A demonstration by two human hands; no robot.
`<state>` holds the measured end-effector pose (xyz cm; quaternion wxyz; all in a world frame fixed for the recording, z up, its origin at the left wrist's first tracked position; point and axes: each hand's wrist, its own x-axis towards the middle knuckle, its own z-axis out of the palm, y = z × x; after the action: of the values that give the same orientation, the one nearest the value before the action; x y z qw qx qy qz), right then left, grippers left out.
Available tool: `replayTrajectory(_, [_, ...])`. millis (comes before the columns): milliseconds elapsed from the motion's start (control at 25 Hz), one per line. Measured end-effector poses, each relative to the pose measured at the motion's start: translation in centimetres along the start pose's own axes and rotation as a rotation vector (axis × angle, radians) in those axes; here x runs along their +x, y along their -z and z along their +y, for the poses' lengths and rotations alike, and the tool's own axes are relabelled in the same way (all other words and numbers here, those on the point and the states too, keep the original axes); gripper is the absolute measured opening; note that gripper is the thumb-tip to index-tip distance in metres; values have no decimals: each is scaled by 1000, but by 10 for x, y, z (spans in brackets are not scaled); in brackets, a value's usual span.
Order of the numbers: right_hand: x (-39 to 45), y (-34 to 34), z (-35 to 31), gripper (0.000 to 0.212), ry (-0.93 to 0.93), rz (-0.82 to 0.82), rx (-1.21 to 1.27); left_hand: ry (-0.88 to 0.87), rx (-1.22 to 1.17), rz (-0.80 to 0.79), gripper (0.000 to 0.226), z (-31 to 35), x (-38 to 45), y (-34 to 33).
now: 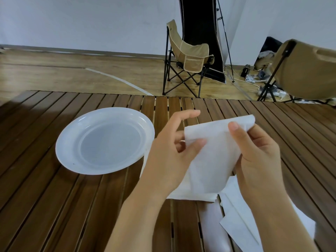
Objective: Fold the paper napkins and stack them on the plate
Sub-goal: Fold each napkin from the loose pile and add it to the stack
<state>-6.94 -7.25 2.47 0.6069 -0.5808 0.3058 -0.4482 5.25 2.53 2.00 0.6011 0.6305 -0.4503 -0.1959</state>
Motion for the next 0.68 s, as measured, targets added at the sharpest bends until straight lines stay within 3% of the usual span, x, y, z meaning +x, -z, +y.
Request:
replayTrajectory(120, [2, 2, 3, 9, -4, -82, -60, -4, 135, 147, 16, -2, 1, 9])
replayTrajectory(360, [3, 7, 5, 24, -42, -184, -114, 120, 29, 256, 49, -2, 0, 17])
replayTrajectory(520, [3, 10, 8, 27, -30, -147, -144, 104, 115, 227, 29, -2, -1, 21])
replayTrajectory(680, [2, 8, 10, 29, -27, -149, -141, 111, 70, 243, 37, -3, -1, 22])
